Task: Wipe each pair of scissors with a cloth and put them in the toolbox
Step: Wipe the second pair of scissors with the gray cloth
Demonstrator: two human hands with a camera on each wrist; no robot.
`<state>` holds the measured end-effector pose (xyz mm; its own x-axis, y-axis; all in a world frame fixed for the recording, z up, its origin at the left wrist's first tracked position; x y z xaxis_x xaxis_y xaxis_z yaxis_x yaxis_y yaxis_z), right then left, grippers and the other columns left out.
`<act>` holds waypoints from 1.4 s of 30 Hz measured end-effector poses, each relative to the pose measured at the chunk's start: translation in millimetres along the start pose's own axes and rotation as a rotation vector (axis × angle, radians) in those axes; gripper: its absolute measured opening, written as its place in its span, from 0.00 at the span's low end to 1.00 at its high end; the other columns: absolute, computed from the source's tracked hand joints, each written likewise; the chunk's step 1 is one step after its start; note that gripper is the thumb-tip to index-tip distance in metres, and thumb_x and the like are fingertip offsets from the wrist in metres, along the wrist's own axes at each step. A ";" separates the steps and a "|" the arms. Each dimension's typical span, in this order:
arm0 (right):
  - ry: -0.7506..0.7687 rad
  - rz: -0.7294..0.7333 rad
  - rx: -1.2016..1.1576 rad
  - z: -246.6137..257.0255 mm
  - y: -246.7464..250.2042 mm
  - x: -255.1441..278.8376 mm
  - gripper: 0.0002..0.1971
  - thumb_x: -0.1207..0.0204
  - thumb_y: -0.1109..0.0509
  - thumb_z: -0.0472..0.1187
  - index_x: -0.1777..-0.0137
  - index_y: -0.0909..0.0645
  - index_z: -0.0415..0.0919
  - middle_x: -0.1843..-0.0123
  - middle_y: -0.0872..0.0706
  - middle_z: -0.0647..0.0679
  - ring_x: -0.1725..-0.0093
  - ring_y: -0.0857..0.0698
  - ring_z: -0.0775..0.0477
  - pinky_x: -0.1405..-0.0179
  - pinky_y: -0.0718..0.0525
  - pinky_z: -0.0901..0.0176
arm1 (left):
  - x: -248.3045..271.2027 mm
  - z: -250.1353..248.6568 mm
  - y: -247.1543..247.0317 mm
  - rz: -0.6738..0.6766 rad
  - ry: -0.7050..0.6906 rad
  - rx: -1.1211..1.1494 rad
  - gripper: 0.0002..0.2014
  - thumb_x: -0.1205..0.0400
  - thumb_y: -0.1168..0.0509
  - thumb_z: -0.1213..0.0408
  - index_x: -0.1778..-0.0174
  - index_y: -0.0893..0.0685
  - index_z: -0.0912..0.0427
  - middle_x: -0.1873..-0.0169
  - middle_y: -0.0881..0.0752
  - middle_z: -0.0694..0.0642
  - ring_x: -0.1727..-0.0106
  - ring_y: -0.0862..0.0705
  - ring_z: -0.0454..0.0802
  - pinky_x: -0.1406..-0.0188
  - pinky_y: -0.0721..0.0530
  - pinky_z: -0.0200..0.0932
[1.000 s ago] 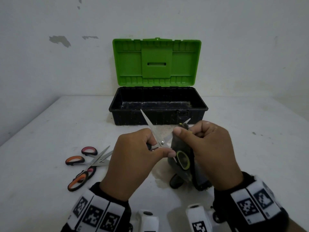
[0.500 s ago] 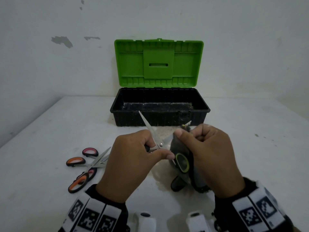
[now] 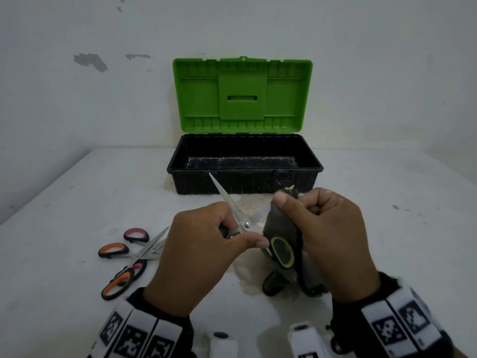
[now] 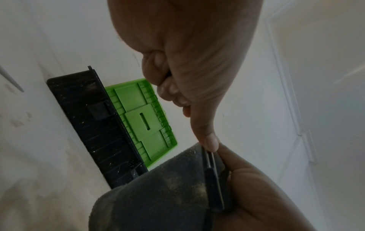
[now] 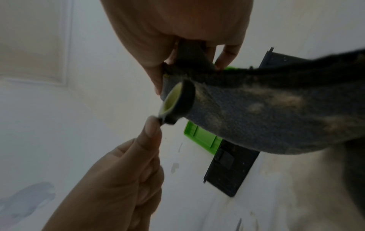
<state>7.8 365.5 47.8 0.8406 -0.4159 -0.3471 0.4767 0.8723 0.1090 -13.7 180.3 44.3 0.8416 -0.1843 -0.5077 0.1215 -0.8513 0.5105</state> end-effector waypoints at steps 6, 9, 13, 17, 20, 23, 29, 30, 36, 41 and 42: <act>0.011 0.029 -0.002 1.7 -5.2 2.6 0.17 0.32 0.18 0.47 0.72 0.20 0.39 0.79 0.17 0.50 0.79 0.22 0.56 0.79 0.23 0.68 | -2.9 2.9 2.0 -0.010 -0.015 0.001 0.22 0.42 0.22 0.38 0.78 0.23 0.52 0.80 0.21 0.48 0.78 0.26 0.41 0.80 0.30 0.27; -0.011 0.053 -0.005 -0.6 -5.2 4.8 0.16 0.32 0.18 0.47 0.71 0.20 0.40 0.78 0.15 0.48 0.78 0.20 0.54 0.79 0.21 0.65 | -1.4 0.7 -0.1 -0.008 -0.015 -0.007 0.23 0.42 0.23 0.38 0.78 0.23 0.51 0.79 0.21 0.50 0.77 0.26 0.43 0.80 0.29 0.28; -0.005 -0.021 -0.010 0.3 1.7 -6.3 0.18 0.31 0.19 0.49 0.69 0.18 0.36 0.73 0.13 0.41 0.75 0.18 0.51 0.76 0.18 0.60 | -1.8 -0.2 -1.8 -0.010 0.001 0.031 0.22 0.42 0.20 0.41 0.78 0.22 0.52 0.77 0.20 0.49 0.79 0.28 0.42 0.80 0.30 0.28; 0.013 0.024 -0.012 4.6 -0.1 0.8 0.18 0.31 0.20 0.48 0.67 0.18 0.34 0.73 0.13 0.39 0.75 0.18 0.43 0.76 0.17 0.62 | -1.8 -3.6 0.7 -0.013 -0.021 0.036 0.21 0.42 0.20 0.43 0.78 0.22 0.52 0.77 0.20 0.46 0.78 0.27 0.41 0.80 0.31 0.26; 0.006 0.028 -0.028 3.8 1.7 -3.3 0.17 0.31 0.19 0.48 0.68 0.18 0.35 0.74 0.14 0.43 0.76 0.18 0.50 0.76 0.18 0.62 | -0.7 -4.2 1.2 -0.013 -0.045 0.012 0.22 0.41 0.21 0.40 0.77 0.22 0.52 0.82 0.22 0.49 0.78 0.26 0.46 0.80 0.29 0.30; -0.013 -0.002 -0.049 0.5 3.7 -14.0 0.19 0.31 0.18 0.50 0.69 0.18 0.34 0.71 0.12 0.35 0.73 0.16 0.45 0.71 0.15 0.50 | -0.8 -2.9 0.2 -0.035 -0.067 -0.039 0.23 0.39 0.22 0.39 0.76 0.22 0.54 0.82 0.24 0.48 0.74 0.24 0.53 0.80 0.25 0.35; -0.055 -0.102 -0.105 -2.6 18.8 -31.0 0.18 0.31 0.19 0.51 0.70 0.17 0.38 0.73 0.14 0.39 0.73 0.18 0.45 0.66 0.15 0.45 | -0.2 -2.5 2.5 -0.056 -0.050 -0.039 0.23 0.39 0.23 0.39 0.77 0.21 0.54 0.83 0.23 0.46 0.74 0.22 0.51 0.79 0.25 0.31; -0.053 -0.080 -0.101 -2.4 18.0 -30.5 0.18 0.32 0.19 0.52 0.71 0.17 0.40 0.73 0.14 0.39 0.73 0.18 0.45 0.66 0.15 0.43 | -1.5 -0.5 3.5 -0.060 -0.036 -0.027 0.23 0.39 0.23 0.38 0.76 0.21 0.54 0.83 0.22 0.46 0.74 0.22 0.51 0.79 0.24 0.31; 0.105 0.100 0.017 -0.7 0.5 -1.1 0.16 0.39 0.19 0.53 0.71 0.21 0.45 0.75 0.15 0.51 0.76 0.20 0.57 0.73 0.22 0.64 | -0.8 -3.1 -0.3 -0.033 0.086 0.034 0.21 0.42 0.20 0.42 0.76 0.21 0.52 0.80 0.21 0.43 0.78 0.26 0.41 0.79 0.27 0.28; 0.182 0.193 0.098 -3.4 -7.1 5.6 0.11 0.36 0.17 0.49 0.70 0.19 0.56 0.67 0.10 0.48 0.66 0.11 0.48 0.68 0.16 0.64 | -0.6 -5.9 2.0 0.030 0.133 0.080 0.22 0.46 0.18 0.42 0.77 0.20 0.54 0.81 0.22 0.44 0.80 0.29 0.38 0.80 0.28 0.30; 0.168 0.190 0.085 -2.8 -7.1 4.1 0.12 0.35 0.17 0.48 0.70 0.19 0.52 0.67 0.10 0.48 0.67 0.11 0.48 0.68 0.15 0.61 | -0.5 -5.8 3.1 0.034 0.139 0.092 0.23 0.46 0.18 0.42 0.77 0.20 0.55 0.82 0.23 0.45 0.80 0.29 0.38 0.81 0.29 0.31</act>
<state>7.2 358.3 43.0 0.8657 -0.1922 -0.4622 0.3405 0.9028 0.2625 -10.7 180.6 50.2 0.9097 -0.1500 -0.3871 0.0479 -0.8883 0.4568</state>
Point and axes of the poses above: each hand's wrist, its own x-axis away from the middle knuckle, its own y-axis out of the back of the hand, z = x × y, the point moved 3 cm from there along -x, towards the middle knuckle
